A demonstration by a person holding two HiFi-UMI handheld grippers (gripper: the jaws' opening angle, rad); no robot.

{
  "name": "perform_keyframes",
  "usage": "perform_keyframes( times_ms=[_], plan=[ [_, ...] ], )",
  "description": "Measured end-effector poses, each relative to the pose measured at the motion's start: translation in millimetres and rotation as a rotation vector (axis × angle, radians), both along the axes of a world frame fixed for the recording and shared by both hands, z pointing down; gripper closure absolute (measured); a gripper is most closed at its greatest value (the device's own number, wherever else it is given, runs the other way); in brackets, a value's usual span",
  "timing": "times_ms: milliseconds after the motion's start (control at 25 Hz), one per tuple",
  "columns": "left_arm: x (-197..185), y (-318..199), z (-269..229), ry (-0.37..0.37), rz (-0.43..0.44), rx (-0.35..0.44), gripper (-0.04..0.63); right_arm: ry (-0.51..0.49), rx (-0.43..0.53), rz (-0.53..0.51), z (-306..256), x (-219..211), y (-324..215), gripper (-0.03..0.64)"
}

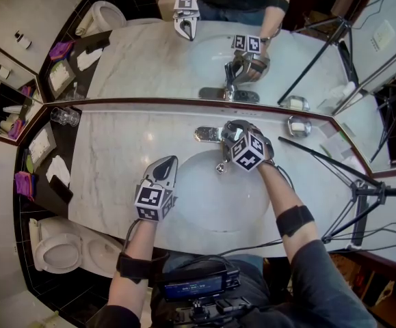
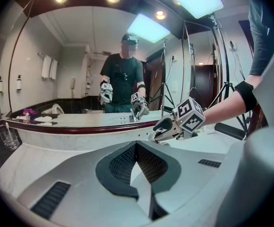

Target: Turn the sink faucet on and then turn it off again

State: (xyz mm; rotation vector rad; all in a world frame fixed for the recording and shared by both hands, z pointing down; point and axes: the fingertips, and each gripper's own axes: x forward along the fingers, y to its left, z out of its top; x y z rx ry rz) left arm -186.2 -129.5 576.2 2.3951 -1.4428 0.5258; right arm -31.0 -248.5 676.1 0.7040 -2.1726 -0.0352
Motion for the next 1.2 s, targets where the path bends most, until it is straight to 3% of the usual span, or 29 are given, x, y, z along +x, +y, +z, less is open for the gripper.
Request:
perform_keyframes(
  times_ms=[280, 720, 1000, 1200],
  plan=[
    [-5, 4, -2, -0.002, -0.013, 0.005, 0.595, -0.033, -0.068, 0.023, 2, 1, 1, 0.407],
    [-1, 7, -11, 0.006, -0.017, 0.027, 0.595, 0.171, 0.025, -0.049, -4, 4, 15, 0.405],
    [3, 8, -16, 0.024, -0.009, 0.037, 0.595, 0.091, 0.02, 0.001, -33, 15, 36, 0.416],
    [5, 9, -22, 0.048, -0.007, 0.041, 0.595, -0.036, 0.03, 0.129, -64, 40, 49, 0.518]
  ],
)
